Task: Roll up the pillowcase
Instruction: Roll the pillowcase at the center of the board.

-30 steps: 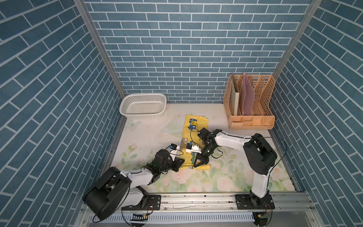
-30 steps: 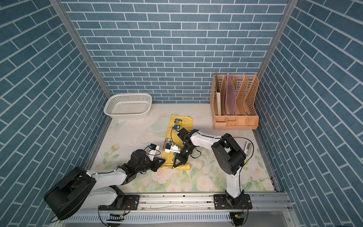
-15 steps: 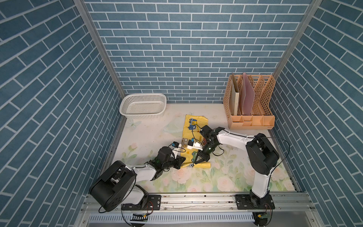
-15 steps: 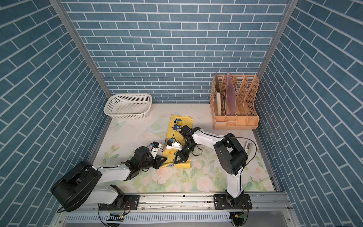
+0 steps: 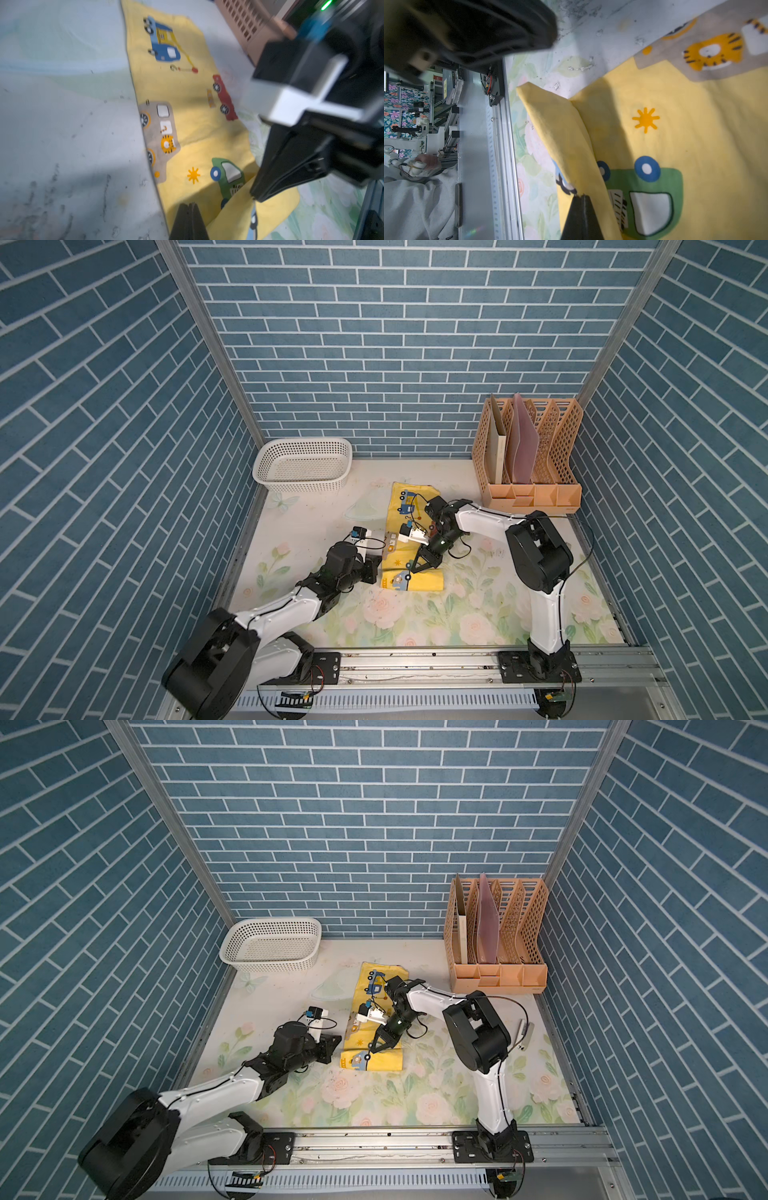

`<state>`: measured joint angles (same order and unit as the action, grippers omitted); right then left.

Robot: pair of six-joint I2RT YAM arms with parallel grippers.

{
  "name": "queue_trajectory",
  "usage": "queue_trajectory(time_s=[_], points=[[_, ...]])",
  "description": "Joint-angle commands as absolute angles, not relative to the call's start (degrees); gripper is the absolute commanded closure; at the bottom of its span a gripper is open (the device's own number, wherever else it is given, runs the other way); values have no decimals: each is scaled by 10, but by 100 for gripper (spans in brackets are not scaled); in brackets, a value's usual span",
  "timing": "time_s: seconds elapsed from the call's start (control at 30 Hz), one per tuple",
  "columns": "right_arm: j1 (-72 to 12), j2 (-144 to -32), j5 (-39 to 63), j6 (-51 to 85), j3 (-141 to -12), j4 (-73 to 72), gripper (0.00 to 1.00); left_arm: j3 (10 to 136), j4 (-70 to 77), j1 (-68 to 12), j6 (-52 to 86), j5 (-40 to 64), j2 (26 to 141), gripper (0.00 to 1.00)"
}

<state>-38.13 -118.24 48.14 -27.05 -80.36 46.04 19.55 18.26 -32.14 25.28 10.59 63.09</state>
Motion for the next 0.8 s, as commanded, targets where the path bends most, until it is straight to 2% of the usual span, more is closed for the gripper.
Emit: queue_trajectory(time_s=[0.0,0.17,0.37,0.7,0.77], points=[[-381,-1196,474,-287,-819,481,100,201,107,-318,260,54,558,100],[-380,-1213,469,-285,-838,482,100,172,149,-352,262,135,543,100],[-379,-1220,451,-278,-859,482,100,170,224,-417,272,127,627,100],[-380,-1191,421,-262,-838,451,100,189,263,-419,268,67,743,100],[-380,-1176,408,-253,-825,435,88,189,271,-420,269,71,747,100]])
